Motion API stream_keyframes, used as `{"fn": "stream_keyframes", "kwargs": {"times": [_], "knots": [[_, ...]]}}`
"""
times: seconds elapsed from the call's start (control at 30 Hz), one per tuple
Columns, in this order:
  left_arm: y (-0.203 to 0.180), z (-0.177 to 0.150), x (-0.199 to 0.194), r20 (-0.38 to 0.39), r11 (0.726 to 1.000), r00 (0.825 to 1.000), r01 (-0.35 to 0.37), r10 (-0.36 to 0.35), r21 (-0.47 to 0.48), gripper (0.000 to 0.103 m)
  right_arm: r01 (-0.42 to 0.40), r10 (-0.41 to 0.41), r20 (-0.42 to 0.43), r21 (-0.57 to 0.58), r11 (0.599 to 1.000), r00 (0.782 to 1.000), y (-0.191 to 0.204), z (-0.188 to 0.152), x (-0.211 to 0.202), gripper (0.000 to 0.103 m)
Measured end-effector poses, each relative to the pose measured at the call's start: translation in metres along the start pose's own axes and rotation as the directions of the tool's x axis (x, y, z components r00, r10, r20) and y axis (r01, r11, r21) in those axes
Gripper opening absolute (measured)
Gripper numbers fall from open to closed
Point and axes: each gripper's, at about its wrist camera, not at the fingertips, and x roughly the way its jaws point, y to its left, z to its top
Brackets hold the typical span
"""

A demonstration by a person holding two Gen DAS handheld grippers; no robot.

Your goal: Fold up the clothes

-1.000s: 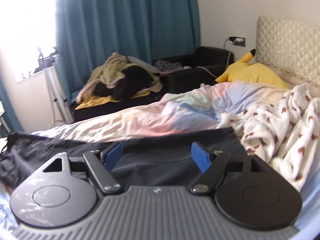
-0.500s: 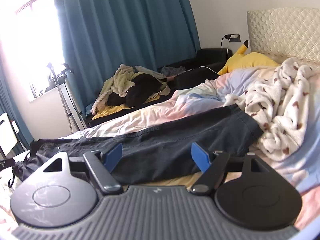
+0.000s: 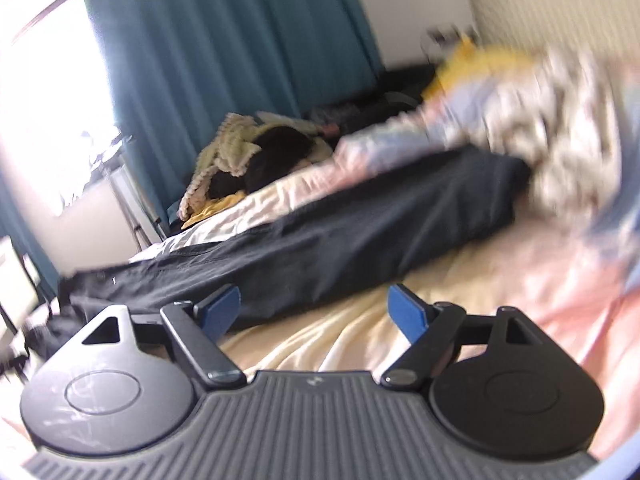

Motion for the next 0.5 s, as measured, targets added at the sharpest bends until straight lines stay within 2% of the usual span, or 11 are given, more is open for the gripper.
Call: {"fn": "stream_keyframes", "kwargs": {"times": [0.13,0.27,0.33,0.4,0.43,0.5], "knots": [[0.007,-0.004,0.004,-0.021,0.999,1.0,0.001,-0.002,-0.04,0.093,-0.009,0.01,-0.003,0.168,0.986,1.0,-0.026,0.01,0.028,0.083],[0.012,-0.007,0.011,-0.047,0.996,0.999,0.019,-0.024,-0.09,0.093,-0.03,0.002,0.076,0.376,0.926,0.997,-0.076,0.021,0.051,0.094],[0.013,-0.01,0.016,-0.067,0.993,0.997,0.03,-0.037,-0.113,0.093,-0.048,-0.016,0.12,0.509,0.859,0.993,-0.11,0.019,0.063,0.095],[0.012,-0.012,0.022,-0.084,0.991,0.996,0.033,-0.044,-0.127,0.093,-0.09,-0.018,0.163,0.632,0.77,0.986,-0.142,0.01,0.073,0.095],[0.011,-0.013,0.026,-0.091,0.991,0.995,0.033,-0.045,-0.131,0.093,-0.111,-0.022,0.184,0.68,0.724,0.983,-0.157,0.005,0.078,0.095],[0.01,-0.016,0.032,-0.105,0.99,0.993,0.034,-0.049,-0.139,0.093,-0.145,-0.034,0.225,0.731,0.667,0.974,-0.177,-0.001,0.085,0.095]]}}
